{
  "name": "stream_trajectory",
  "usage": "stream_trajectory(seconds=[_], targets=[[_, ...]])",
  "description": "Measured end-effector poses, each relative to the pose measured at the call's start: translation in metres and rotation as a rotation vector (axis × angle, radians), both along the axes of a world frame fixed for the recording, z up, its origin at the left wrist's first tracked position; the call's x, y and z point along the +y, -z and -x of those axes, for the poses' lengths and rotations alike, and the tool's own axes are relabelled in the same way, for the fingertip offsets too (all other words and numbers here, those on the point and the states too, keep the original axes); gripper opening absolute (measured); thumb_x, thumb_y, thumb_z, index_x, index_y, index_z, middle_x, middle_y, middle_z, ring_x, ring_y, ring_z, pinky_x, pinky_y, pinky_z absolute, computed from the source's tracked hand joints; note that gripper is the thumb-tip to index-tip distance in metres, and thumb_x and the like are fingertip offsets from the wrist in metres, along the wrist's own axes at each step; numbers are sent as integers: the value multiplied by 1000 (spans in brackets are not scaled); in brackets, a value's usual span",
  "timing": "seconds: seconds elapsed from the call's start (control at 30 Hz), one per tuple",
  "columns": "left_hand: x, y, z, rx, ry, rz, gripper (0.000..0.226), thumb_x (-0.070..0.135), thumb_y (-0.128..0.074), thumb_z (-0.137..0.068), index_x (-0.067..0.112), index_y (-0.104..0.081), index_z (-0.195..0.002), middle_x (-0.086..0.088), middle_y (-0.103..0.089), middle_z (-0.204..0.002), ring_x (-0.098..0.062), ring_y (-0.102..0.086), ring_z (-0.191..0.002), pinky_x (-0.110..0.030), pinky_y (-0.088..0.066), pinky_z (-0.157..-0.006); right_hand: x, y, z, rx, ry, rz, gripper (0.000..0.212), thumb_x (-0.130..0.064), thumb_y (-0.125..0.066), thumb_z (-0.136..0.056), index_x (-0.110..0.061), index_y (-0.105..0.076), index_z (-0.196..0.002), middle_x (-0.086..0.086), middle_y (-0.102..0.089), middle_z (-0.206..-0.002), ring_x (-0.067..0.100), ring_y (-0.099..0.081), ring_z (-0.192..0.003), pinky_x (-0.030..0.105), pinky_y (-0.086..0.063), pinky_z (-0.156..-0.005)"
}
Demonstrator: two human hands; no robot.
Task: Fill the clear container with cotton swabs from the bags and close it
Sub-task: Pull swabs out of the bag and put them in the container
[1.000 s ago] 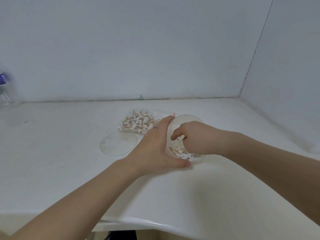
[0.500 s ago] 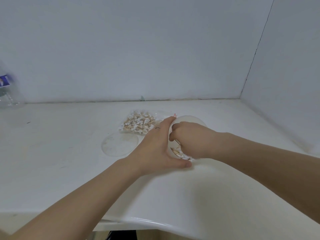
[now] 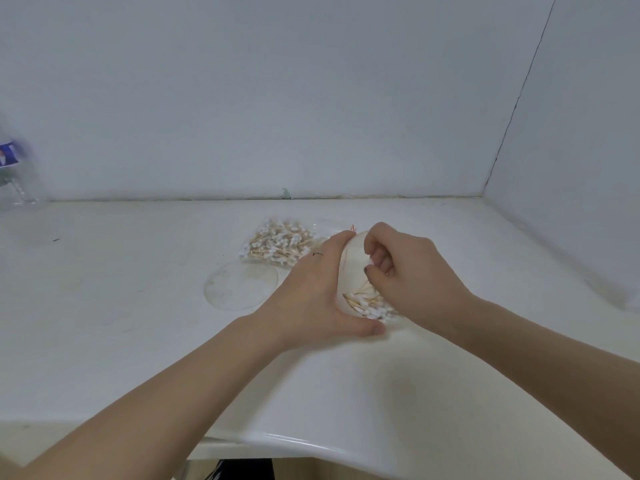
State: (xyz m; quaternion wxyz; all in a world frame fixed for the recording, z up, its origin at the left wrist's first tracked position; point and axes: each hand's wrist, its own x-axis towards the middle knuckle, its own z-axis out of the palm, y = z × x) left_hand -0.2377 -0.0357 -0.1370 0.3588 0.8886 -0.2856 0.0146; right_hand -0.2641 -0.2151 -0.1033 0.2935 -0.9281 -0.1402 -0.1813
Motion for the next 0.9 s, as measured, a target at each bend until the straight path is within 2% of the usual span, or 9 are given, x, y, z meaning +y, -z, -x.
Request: stream_trajectory(seconds=[0.13, 0.23, 0.3, 0.37, 0.5, 0.63, 0.7, 0.8, 0.9], targets=[[2, 1, 2, 1, -17, 27, 130, 67, -87, -54, 46, -10, -157, 19, -40, -150, -14, -40, -140, -42, -43, -112, -10, 3, 12, 8, 58, -225, 18, -3, -65, -85, -22, -66, -83, -5, -66, -75, 7, -62, -67, 15, -50, -64], [0, 1, 2, 7, -33, 41, 130, 68, -87, -53, 45, -12, -157, 21, -43, -146, -13, -43, -137, -41, -45, -110, -17, 7, 18, 30, 16, -66, 17, -6, -67, -84, -22, -69, -80, -10, -68, -78, 1, -62, -77, 17, -50, -71], [-2, 1, 1, 4, -37, 34, 131, 68, -87, -53, 43, -12, -157, 20, -46, -144, -13, -45, -136, -41, -46, -109, -18, 7, 21, 42, -29, 11, 16, -7, -66, -87, -22, -73, -84, -13, -71, -81, -7, -60, -83, 12, -46, -74], [-3, 1, 0, 5, -49, 24, 132, 69, -88, -52, 43, -12, -156, 18, -47, -144, -14, -46, -135, -42, -46, -109, -19, 2, 22, 72, -57, -32, 20, -9, -61, -91, -24, -74, -90, -13, -72, -83, -5, -61, -81, 8, -43, -71], [-3, 0, 2, -2, -69, -21, 134, 69, -88, -50, 42, -9, -155, 13, -44, -148, -15, -41, -138, -41, -43, -111, -29, -7, 18, 60, -4, -84, 27, -11, -48, -98, -31, -65, -104, -14, -71, -88, 3, -61, -74, 13, -45, -62], [-5, 1, 4, -3, -103, -14, 126, 61, -89, -57, 36, -13, -154, 11, -46, -143, -13, -40, -138, -38, -42, -110, -36, -6, 14, 0, 105, -130, 24, -11, -50, -99, -27, -67, -106, -15, -67, -99, -7, -56, -86, 4, -40, -75], [-8, 2, 6, 2, -114, 6, 122, 57, -90, -60, 35, -14, -153, 13, -46, -137, -13, -43, -134, -38, -44, -108, -37, -1, 14, 14, 199, -218, 23, -18, -50, -101, -26, -65, -117, -13, -64, -112, -5, -55, -97, 10, -40, -88], [-17, 5, 8, 12, -150, 27, 117, 60, -89, -59, 33, -18, -149, 12, -49, -133, -14, -48, -130, -41, -49, -103, -40, 10, 13, 216, 290, -450, 34, -33, -44, -104, -30, -52, -137, -11, -55, -128, 8, -52, -116, 26, -36, -97], [-32, 8, 9, 46, -175, 32, 121, 65, -86, -57, 33, -15, -149, 9, -49, -138, -16, -46, -132, -42, -49, -103, -40, 26, 5, 401, 289, -683, 37, -43, -40, -102, -29, -55, -133, -11, -60, -126, 14, -57, -118, 40, -41, -109]])
